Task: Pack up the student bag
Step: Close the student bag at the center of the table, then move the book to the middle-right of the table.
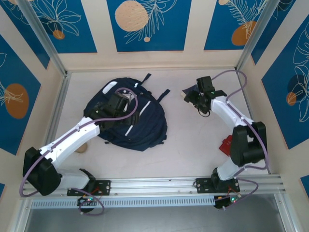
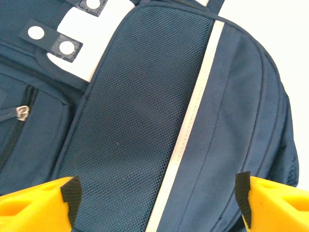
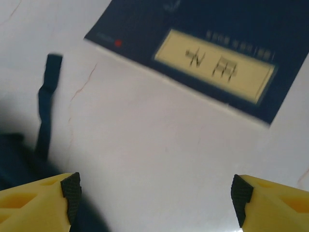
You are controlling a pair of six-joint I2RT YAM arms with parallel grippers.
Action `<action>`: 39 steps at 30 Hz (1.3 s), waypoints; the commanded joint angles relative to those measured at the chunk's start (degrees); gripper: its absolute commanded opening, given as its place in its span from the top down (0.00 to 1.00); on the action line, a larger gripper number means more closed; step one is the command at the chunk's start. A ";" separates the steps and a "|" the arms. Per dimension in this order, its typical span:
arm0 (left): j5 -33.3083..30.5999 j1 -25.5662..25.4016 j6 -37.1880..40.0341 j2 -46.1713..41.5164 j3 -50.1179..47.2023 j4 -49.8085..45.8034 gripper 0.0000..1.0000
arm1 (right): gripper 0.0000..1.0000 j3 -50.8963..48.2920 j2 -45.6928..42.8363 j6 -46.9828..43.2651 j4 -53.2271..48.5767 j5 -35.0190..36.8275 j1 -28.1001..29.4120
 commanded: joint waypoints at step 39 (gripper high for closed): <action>-0.24 1.61 -4.76 -0.60 -3.10 2.32 0.00 | 0.23 41.16 41.67 -6.01 -26.29 -0.75 -2.61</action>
